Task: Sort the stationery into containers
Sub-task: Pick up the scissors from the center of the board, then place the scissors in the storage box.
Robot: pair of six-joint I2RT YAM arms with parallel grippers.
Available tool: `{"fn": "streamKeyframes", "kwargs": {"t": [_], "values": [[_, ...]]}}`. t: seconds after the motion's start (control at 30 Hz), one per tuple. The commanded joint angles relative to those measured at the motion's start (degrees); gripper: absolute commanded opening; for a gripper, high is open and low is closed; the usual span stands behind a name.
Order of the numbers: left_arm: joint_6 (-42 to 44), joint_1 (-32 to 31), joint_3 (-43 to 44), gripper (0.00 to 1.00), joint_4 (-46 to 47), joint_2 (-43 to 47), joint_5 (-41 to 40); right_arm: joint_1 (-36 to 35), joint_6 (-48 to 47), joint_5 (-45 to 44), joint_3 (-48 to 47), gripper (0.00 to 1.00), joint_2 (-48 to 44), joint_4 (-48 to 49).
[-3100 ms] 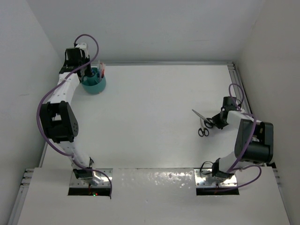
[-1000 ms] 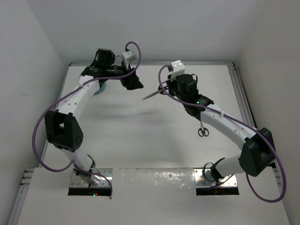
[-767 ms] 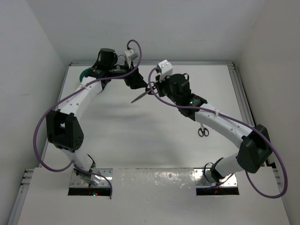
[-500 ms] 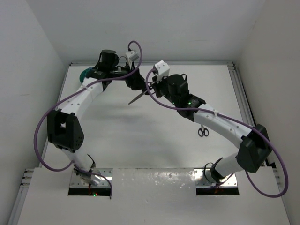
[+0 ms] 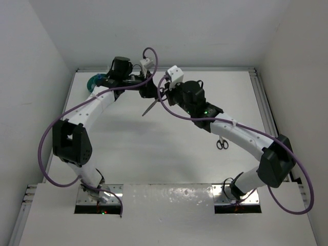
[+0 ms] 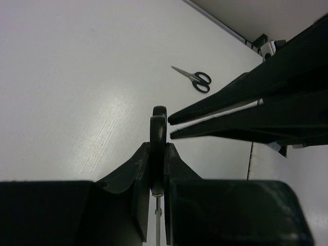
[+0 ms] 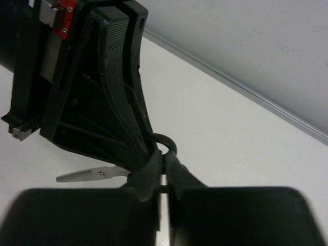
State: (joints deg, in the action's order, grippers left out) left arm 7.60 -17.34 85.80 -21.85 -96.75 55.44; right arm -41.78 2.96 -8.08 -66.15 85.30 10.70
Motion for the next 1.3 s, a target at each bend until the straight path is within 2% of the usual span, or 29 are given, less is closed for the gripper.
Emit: {"fn": "streamKeyframes", "kwargs": {"t": [0.0,0.1,0.13,0.23,0.27,0.3,0.4,0.5,0.6,0.83,0.97,1.07,1.27], "values": [[-1.71,2.21,0.6,0.0,3.3,2.53,-0.24,-0.5,0.47,2.01,-2.41,0.1,-0.13,2.75],[0.56,7.21,-0.19,0.0,3.3,3.14,-2.08,0.03,0.47,1.75,-2.23,0.55,-0.66,2.92],[2.06,8.71,-0.28,0.0,3.21,3.49,-2.26,0.21,0.47,1.4,-2.32,0.57,-0.75,3.36],[8.31,16.36,-0.37,0.0,5.66,4.02,-0.96,1.26,0.55,1.13,-3.54,0.59,-1.27,4.15],[9.01,19.16,-0.37,0.0,9.68,4.03,0.53,1.35,0.55,1.05,-3.72,0.6,-1.19,4.33],[9.1,23.63,-0.37,0.0,12.24,3.5,4.98,1.87,0.64,1.04,-3.98,0.6,-1.01,4.59],[11.46,30.24,-0.37,0.0,20.87,1.66,13.61,2.75,-0.15,1.04,-4.86,0.6,0.48,4.77],[14.8,34.11,1.2,0.0,25.8,-4.21,18.54,3.81,-0.24,1.13,-7.67,0.6,4.17,3.28],[18.59,36.5,5.25,0.0,26.68,-9.84,23.47,4.6,-0.24,2.09,-11.97,0.6,8.56,1.7],[20.97,38.44,12.62,0.0,27.91,-20.4,27.35,5.65,-0.59,3.33,-22.96,0.59,18.31,-2.61],[23.42,38.61,14.83,0.0,27.04,-24.88,30.07,5.66,-0.68,3.16,-25.08,0.59,19.99,-4.02],[28.33,38.7,15.54,0.0,25.54,-26.64,30.08,5.57,-0.85,2.89,-25.43,0.59,20.43,-4.63],[31.24,38.7,17.38,0.0,25.27,-29.9,29.64,5.48,-1.29,1.93,-25.26,0.59,20.17,-5.34]]}}
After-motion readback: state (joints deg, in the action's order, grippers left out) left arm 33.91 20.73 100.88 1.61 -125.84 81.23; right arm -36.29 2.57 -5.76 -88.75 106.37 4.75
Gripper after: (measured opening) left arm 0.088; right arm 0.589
